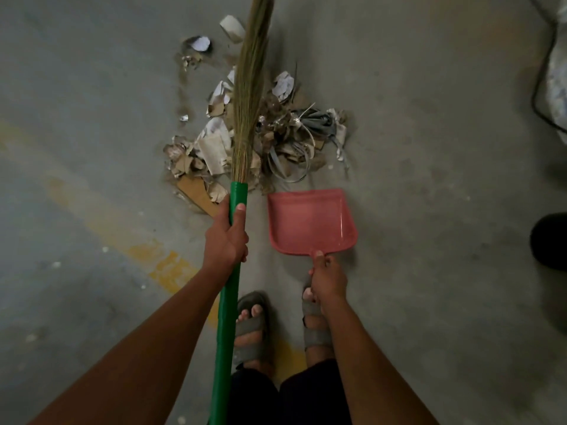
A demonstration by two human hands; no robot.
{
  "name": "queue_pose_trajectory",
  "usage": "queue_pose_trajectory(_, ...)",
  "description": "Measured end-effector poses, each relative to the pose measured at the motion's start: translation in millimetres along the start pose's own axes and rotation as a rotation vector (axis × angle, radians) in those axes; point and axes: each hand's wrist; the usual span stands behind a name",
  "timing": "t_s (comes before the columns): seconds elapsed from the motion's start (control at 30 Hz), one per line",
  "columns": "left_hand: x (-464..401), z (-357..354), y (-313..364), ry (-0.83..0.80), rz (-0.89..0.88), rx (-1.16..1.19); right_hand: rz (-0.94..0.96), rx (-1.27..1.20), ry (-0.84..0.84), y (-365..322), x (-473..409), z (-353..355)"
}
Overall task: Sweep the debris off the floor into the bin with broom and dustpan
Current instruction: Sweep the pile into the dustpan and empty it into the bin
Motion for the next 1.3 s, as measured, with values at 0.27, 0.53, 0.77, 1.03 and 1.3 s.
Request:
queue_pose_trajectory(0.27,-31,-48,10,-0.015,-0.051,-0.011,0.096,0.166,0.048,-25,-67,11)
queue_pose_trajectory(0.53,-115,-69,61,0.040,-0.186,-0.155,0.128,0.101,0.031,-52,-114,-4)
queue_pose_trajectory(0.77,-174,-71,49,-0.006,-0.132,-0.428,0.188,0.131,0.034,-64,-140,-16)
queue_pose_trajectory(1.03,-116,-74,-10,-0.165,-0.168,-0.481,0.240,0.072,-0.024,-75,-147,-12)
queue_pose_trajectory(1.3,-81,-62,-7,-0.111,-0.181,-0.210,0.242,-0.079,-0.084,-68,-140,-11)
Point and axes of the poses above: each hand's wrist, its own x-axis away from the middle knuckle, its own z-axis out of the back of the hand, y = z × x, and after that the axes turned 1 degree about y, right-handed
